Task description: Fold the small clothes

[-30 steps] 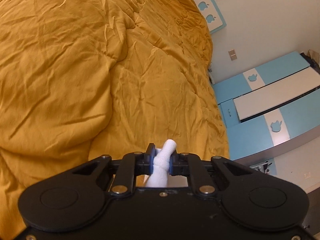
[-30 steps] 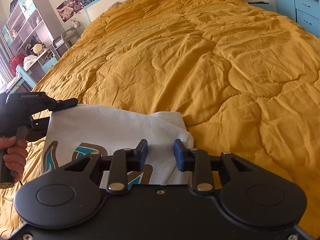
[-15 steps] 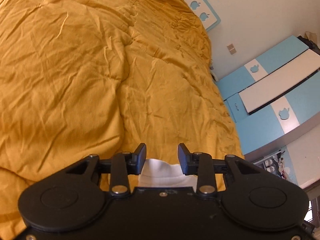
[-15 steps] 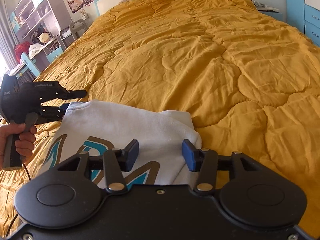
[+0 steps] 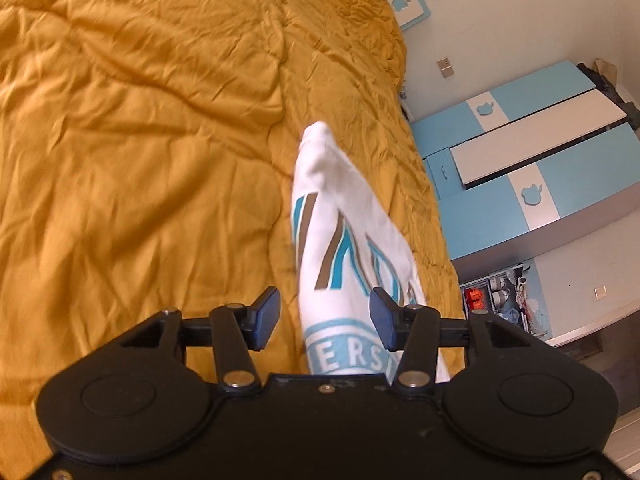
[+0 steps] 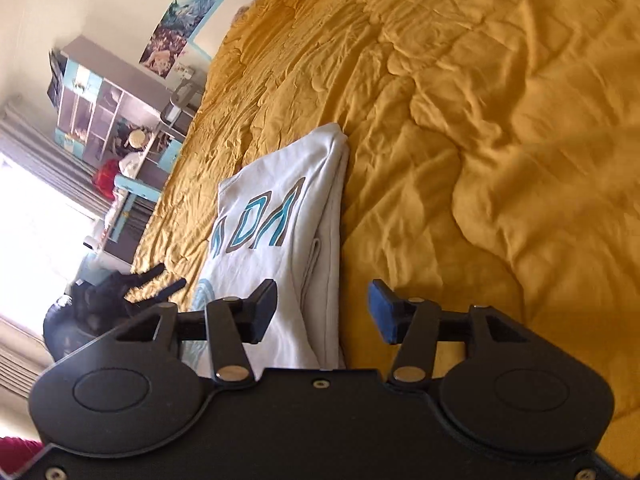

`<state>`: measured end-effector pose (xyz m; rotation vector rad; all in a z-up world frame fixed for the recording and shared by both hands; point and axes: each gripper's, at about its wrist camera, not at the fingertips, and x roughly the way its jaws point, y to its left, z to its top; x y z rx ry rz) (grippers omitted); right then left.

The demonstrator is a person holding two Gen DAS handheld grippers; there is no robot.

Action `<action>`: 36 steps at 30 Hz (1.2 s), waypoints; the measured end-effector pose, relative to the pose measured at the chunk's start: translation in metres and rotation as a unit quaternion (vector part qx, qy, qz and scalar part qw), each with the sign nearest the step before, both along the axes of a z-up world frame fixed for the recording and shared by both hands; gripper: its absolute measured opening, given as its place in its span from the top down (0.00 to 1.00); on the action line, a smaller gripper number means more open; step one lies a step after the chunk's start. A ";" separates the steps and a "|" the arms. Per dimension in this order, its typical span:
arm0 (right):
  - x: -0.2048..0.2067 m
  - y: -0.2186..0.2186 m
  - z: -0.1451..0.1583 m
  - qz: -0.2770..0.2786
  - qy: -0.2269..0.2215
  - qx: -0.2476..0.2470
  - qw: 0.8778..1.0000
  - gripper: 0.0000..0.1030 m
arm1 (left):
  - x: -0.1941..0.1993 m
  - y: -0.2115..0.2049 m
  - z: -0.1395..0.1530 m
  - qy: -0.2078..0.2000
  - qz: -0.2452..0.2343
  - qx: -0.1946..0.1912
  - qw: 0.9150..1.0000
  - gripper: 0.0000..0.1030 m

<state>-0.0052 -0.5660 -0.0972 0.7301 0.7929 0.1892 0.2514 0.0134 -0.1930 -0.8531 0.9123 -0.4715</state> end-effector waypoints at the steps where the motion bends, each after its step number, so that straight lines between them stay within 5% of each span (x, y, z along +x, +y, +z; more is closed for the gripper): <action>1: -0.001 -0.002 -0.005 0.000 0.004 0.022 1.000 0.45 | -0.003 -0.001 -0.008 0.013 0.002 -0.008 1.000 0.51; 8: 0.012 0.007 -0.023 0.028 0.025 0.054 0.998 0.42 | 0.010 -0.012 -0.031 0.047 -0.007 -0.057 0.997 0.50; 19: 0.058 0.033 -0.048 0.079 0.026 0.107 0.991 0.32 | 0.094 -0.057 -0.047 0.072 -0.041 -0.083 0.993 0.47; 26: 0.068 0.047 -0.050 0.091 0.027 0.089 0.992 0.31 | 0.115 -0.071 -0.057 0.079 -0.038 -0.113 0.990 0.48; 31: 0.064 0.046 -0.043 0.086 0.023 0.053 0.995 0.63 | 0.111 -0.082 -0.044 0.048 -0.053 -0.051 0.996 0.73; 36: 0.066 0.052 -0.029 0.076 0.020 0.043 0.996 0.71 | 0.115 -0.090 -0.027 0.033 -0.060 -0.035 0.997 0.80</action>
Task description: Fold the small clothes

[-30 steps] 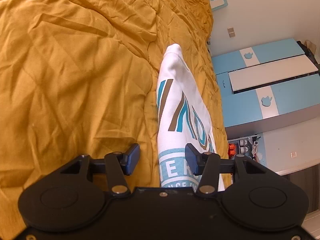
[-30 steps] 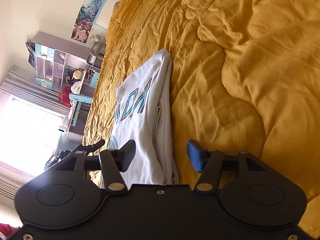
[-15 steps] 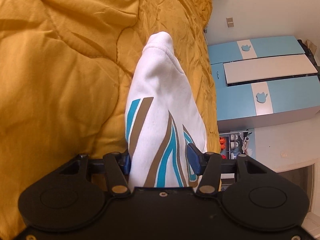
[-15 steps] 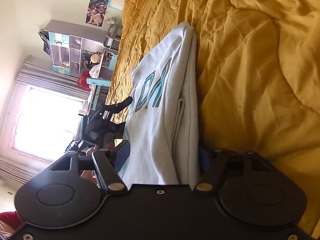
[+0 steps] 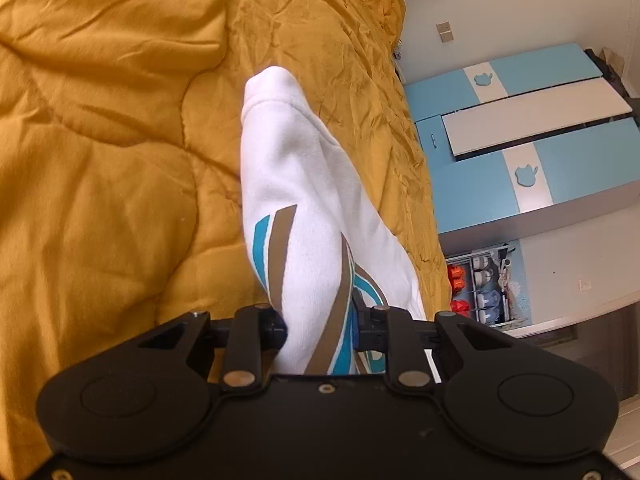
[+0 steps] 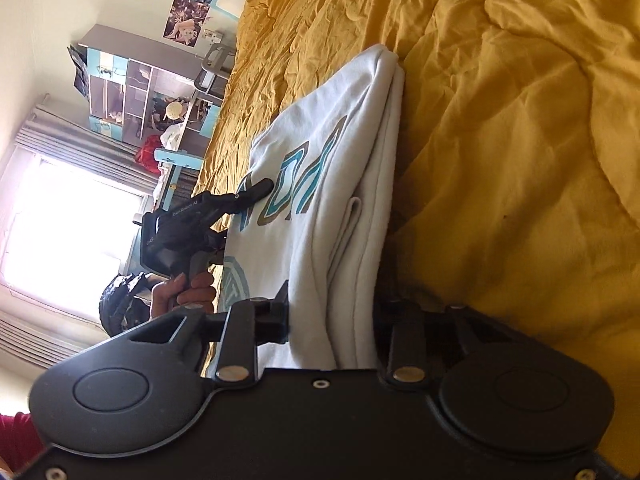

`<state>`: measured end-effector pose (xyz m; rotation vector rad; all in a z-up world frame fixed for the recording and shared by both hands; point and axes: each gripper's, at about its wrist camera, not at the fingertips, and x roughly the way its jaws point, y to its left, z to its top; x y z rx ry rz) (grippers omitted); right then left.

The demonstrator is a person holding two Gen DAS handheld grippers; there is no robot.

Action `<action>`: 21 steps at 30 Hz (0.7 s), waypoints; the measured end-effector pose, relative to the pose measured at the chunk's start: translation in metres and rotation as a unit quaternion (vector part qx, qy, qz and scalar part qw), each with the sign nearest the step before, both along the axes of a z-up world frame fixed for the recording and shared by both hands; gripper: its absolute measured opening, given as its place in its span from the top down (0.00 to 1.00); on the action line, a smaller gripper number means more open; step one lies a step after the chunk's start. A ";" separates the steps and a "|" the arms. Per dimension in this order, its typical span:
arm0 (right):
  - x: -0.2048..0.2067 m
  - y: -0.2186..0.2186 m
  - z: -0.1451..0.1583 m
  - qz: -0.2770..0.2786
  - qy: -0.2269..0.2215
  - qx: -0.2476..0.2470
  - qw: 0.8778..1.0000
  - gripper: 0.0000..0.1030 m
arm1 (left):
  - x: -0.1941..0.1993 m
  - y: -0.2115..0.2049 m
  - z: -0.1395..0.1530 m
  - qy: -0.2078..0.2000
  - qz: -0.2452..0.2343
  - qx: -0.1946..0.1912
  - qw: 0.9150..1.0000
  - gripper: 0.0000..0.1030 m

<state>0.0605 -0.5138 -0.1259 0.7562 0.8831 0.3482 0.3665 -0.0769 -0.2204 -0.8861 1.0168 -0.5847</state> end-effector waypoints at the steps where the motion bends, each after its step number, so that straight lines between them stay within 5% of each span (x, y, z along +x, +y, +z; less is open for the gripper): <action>1: 0.001 0.000 0.003 -0.002 -0.002 0.002 1.000 0.72 | 0.000 0.000 0.004 -0.004 -0.002 -0.001 1.000 0.81; 10: 0.014 0.038 0.050 0.016 -0.042 0.006 0.999 0.72 | -0.012 0.033 0.072 -0.060 0.012 -0.030 0.998 0.84; 21: 0.099 0.176 0.055 0.119 -0.077 0.053 0.988 0.72 | -0.067 0.213 0.157 -0.111 0.099 0.058 0.987 0.84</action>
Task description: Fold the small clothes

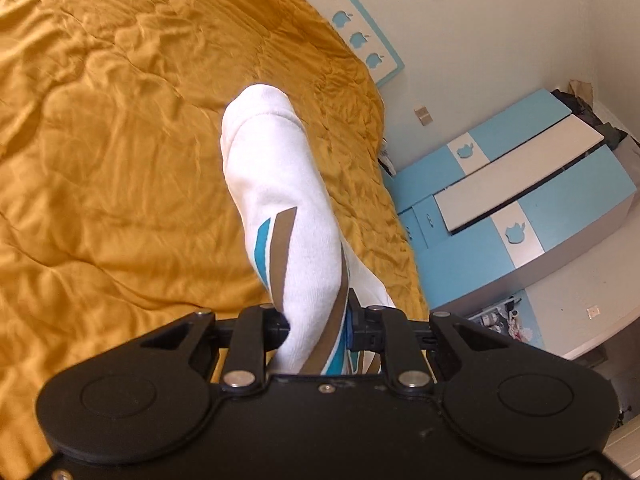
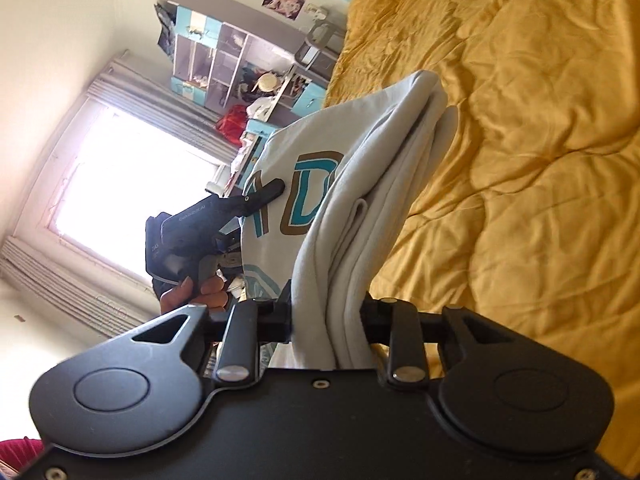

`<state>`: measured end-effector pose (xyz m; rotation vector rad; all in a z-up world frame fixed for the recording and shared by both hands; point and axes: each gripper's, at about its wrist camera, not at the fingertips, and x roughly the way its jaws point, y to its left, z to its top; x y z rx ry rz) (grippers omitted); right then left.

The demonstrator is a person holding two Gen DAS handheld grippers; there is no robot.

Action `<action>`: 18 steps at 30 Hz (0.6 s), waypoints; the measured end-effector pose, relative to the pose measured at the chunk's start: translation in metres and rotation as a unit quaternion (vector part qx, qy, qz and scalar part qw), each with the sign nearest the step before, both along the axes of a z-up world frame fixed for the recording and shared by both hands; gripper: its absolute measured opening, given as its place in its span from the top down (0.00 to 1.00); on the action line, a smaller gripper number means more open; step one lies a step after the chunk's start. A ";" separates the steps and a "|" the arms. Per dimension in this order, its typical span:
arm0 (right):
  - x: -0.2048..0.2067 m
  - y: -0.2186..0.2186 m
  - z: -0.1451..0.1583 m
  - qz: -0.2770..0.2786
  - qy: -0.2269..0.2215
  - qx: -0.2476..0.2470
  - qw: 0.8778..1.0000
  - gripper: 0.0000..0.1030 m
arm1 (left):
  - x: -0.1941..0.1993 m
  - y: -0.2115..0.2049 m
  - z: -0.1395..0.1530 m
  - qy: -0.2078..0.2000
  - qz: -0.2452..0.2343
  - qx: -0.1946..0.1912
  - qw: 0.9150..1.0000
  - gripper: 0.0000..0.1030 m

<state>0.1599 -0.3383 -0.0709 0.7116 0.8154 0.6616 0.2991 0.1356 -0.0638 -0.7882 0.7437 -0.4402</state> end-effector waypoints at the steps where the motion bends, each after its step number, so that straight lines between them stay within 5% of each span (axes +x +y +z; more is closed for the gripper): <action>1: 0.009 0.015 -0.004 0.010 0.000 -0.001 1.000 0.72 | -0.004 0.016 0.001 0.000 0.008 0.007 1.000 0.84; 6: 0.045 0.074 -0.033 0.030 0.032 -0.011 0.999 0.72 | -0.011 0.084 -0.022 0.014 0.047 0.016 0.999 0.84; 14: 0.073 0.105 -0.098 0.030 0.115 -0.081 0.990 0.71 | -0.008 0.150 -0.132 0.102 0.089 -0.014 0.991 0.80; 18: 0.067 0.085 -0.108 0.014 0.142 -0.065 0.988 0.55 | -0.023 0.175 -0.158 0.100 0.105 -0.080 0.986 0.73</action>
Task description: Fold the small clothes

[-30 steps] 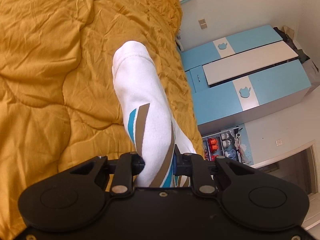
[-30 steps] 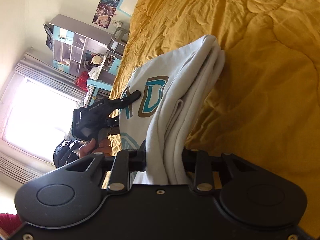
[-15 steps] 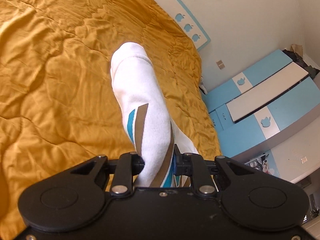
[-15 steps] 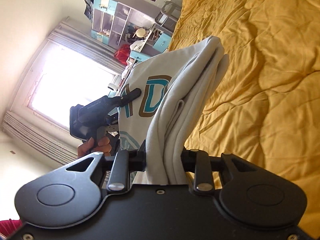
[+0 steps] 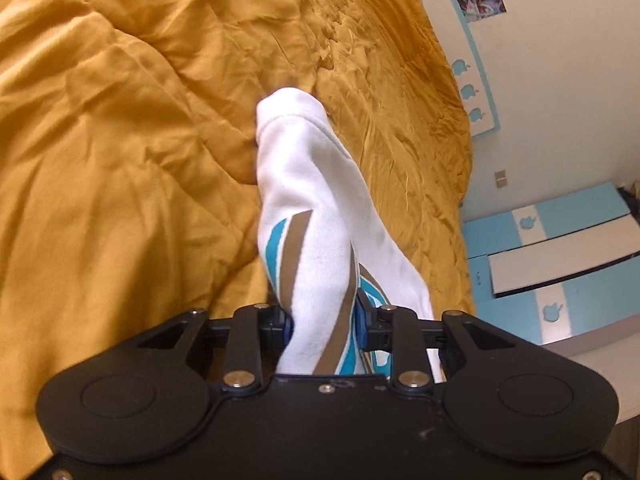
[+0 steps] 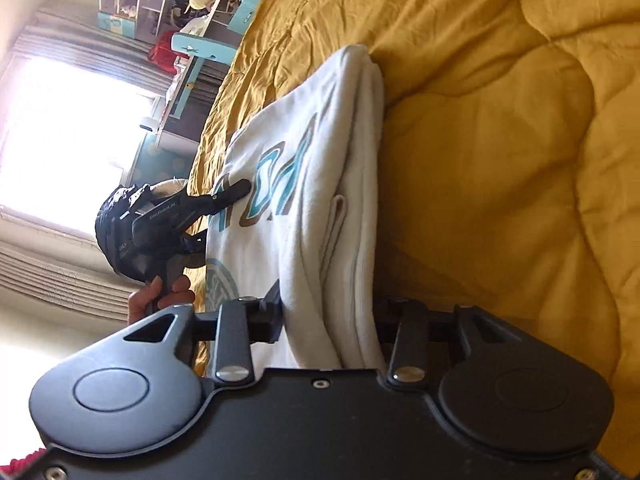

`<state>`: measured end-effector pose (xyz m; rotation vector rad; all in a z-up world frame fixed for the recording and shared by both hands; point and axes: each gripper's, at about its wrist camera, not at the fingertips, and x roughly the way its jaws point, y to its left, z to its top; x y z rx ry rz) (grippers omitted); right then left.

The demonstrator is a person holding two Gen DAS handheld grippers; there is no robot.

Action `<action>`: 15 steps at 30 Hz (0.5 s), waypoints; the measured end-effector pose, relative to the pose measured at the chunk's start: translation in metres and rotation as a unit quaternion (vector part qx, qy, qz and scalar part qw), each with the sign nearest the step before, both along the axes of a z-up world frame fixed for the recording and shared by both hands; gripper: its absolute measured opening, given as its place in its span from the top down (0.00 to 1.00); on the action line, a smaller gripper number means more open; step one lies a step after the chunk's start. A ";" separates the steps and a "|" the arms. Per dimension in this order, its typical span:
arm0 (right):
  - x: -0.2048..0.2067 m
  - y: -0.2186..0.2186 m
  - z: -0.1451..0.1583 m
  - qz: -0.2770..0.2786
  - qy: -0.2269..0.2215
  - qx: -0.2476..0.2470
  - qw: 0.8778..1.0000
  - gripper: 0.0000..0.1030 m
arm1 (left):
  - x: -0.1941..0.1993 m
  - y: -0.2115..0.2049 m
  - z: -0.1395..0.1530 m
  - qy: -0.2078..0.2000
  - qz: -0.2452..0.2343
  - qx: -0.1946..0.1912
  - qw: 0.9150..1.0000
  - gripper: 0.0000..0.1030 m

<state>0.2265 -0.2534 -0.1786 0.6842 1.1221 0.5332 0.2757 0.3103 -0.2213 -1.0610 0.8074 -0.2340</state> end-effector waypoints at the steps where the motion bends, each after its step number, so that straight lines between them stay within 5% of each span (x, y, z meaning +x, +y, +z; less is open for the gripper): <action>1: -0.003 -0.006 0.006 0.000 0.002 0.001 1.000 0.55 | -0.005 0.008 0.003 -0.004 0.001 -0.007 1.000 0.72; 6: 0.004 -0.021 0.057 -0.028 -0.099 -0.008 0.995 0.55 | -0.010 0.041 0.026 -0.026 0.035 0.028 0.999 0.60; 9: 0.029 -0.005 0.071 -0.023 -0.141 0.004 0.990 0.43 | 0.008 0.052 0.017 -0.018 0.065 -0.028 0.997 0.59; 15: 0.095 0.034 0.031 -0.028 -0.094 -0.014 0.995 0.44 | 0.040 0.044 0.004 -0.036 0.102 -0.074 0.991 0.67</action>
